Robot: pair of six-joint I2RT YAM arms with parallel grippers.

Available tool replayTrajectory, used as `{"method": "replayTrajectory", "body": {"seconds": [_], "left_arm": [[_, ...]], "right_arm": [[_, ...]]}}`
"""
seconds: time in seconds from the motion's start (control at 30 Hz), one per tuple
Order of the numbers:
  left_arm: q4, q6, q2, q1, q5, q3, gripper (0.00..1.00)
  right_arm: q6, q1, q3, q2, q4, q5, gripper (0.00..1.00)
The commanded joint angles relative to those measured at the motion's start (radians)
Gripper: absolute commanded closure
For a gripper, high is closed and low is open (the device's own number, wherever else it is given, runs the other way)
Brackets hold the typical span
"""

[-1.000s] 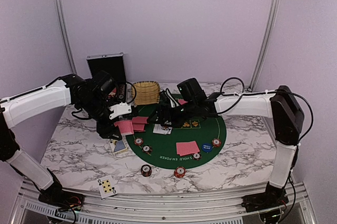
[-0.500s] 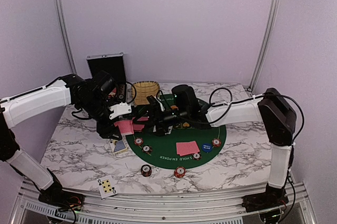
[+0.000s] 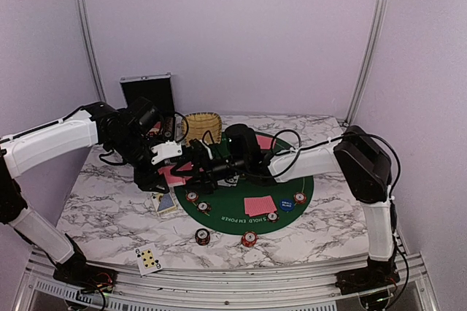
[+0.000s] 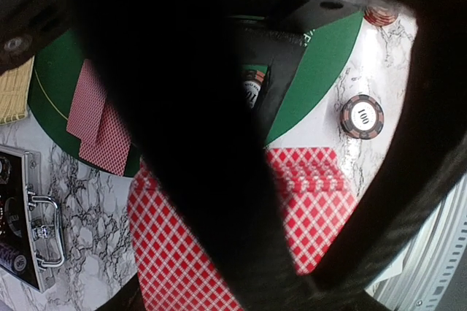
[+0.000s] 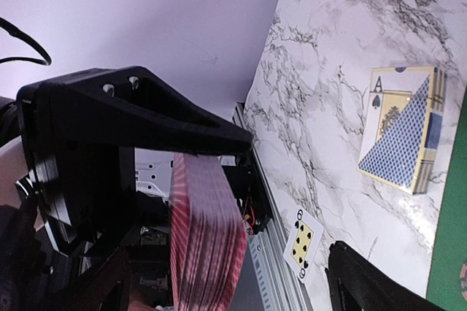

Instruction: Distribute texas hold em gaming equipment

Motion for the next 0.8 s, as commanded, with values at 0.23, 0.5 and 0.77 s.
{"method": "replayTrajectory", "body": {"seconds": [0.23,0.5,0.77], "left_arm": [[0.001,-0.001,-0.007,-0.001,0.014,0.026,0.97],[0.000,0.001,-0.011,-0.001,0.017,0.026,0.97],[0.000,0.001,-0.020,0.000,0.018,0.028,0.98]], "right_arm": [[0.096,0.032,0.157,0.136,0.104,-0.016,0.13],[0.070,0.009,0.081,0.111,0.080,0.008,0.26],[-0.003,-0.028,-0.015,0.027,0.000,0.031,0.29]]}}
